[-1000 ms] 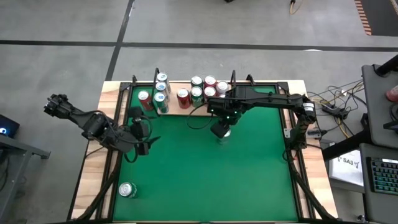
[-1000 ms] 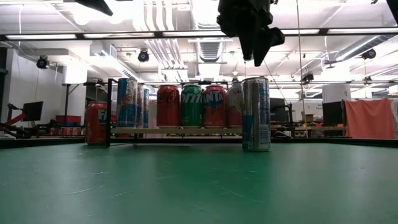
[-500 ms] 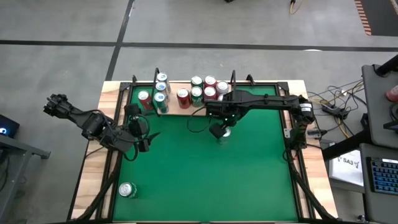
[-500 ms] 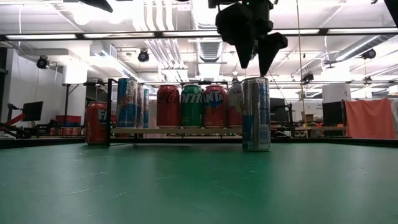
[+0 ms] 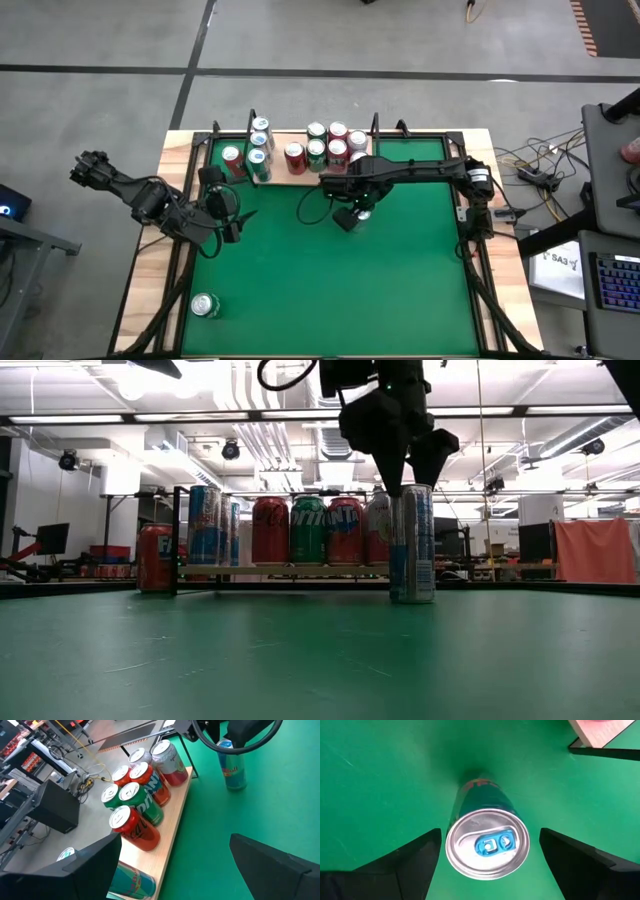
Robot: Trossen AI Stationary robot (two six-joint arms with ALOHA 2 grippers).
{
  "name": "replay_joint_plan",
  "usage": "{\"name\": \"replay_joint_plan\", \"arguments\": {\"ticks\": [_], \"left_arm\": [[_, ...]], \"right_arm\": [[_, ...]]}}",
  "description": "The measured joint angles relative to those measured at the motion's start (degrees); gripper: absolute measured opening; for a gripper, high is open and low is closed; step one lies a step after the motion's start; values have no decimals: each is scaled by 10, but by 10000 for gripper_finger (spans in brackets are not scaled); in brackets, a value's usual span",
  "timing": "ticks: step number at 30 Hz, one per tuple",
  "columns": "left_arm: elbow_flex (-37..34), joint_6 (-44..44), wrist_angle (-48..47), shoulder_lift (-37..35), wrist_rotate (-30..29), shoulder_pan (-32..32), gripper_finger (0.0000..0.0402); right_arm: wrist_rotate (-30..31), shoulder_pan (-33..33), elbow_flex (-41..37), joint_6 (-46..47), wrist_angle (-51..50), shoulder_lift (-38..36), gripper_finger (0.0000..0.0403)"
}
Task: Pick and place cans onto a shelf
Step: Put the blue silver soda can on the shelf
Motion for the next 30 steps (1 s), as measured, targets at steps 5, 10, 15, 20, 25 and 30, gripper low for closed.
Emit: {"name": "replay_joint_plan", "arguments": {"ticks": [5, 10, 15, 20, 25, 30], "left_arm": [[0, 0, 0, 0, 0, 0, 356], [-1, -1, 0, 0, 1, 0, 356], [-2, -2, 0, 0, 1, 0, 356], [-2, -3, 1, 1, 2, 0, 356], [-7, -4, 12, 1, 8, 0, 356], [-38, -4, 50, 0, 19, 0, 356]], "right_arm": [[1, 0, 0, 9, 2, 0, 326], [1, 0, -13, 11, 5, 0, 326], [19, 4, -33, 6, 33, 0, 321], [20, 4, -35, 2, 33, 0, 246], [17, 4, -35, 1, 33, -1, 227], [17, 6, -28, -16, 42, -1, 227]]}}
